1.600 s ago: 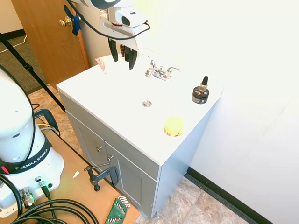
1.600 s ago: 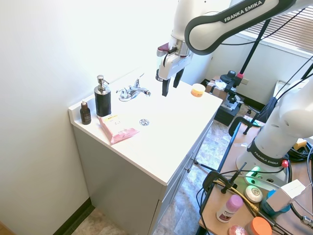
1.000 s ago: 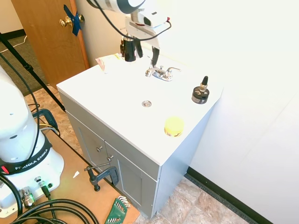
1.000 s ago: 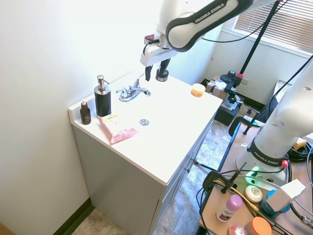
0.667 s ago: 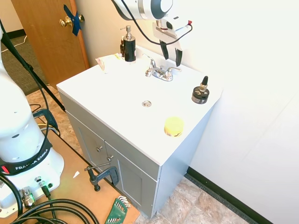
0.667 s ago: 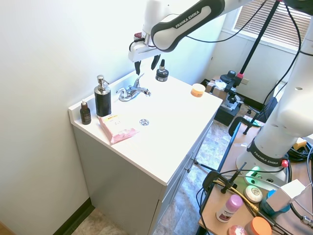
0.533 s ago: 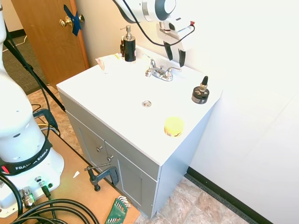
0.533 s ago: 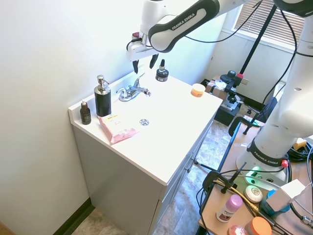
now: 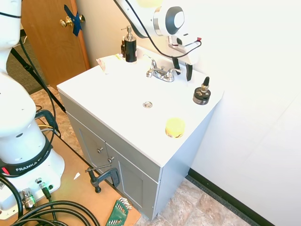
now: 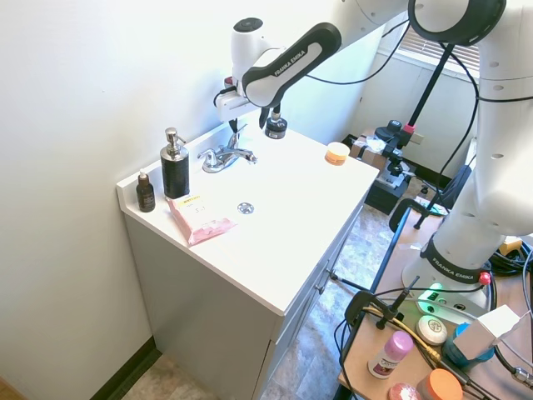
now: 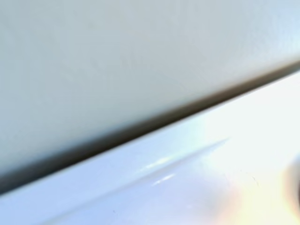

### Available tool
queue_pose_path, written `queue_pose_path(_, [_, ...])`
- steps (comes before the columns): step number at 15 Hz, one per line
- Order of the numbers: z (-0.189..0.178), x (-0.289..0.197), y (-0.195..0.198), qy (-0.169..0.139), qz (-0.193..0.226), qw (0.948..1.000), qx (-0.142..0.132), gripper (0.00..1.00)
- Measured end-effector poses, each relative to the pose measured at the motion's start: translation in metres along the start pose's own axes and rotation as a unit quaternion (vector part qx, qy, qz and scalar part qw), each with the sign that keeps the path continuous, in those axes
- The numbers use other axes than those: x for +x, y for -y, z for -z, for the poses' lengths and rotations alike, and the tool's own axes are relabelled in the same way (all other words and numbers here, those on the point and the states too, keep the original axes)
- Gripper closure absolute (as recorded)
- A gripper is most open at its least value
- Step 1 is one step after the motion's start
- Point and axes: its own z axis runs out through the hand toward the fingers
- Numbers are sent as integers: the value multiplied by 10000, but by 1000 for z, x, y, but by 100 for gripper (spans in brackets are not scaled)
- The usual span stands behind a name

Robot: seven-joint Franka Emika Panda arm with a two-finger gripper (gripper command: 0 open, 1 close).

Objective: Turn on the cold water

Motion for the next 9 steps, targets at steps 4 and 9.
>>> queue_pose_path(4, [14,3,-18,264,149,9995,-30,0])
queue_pose_path(9, [36,-23,-60,692,405,9967,-114,0])
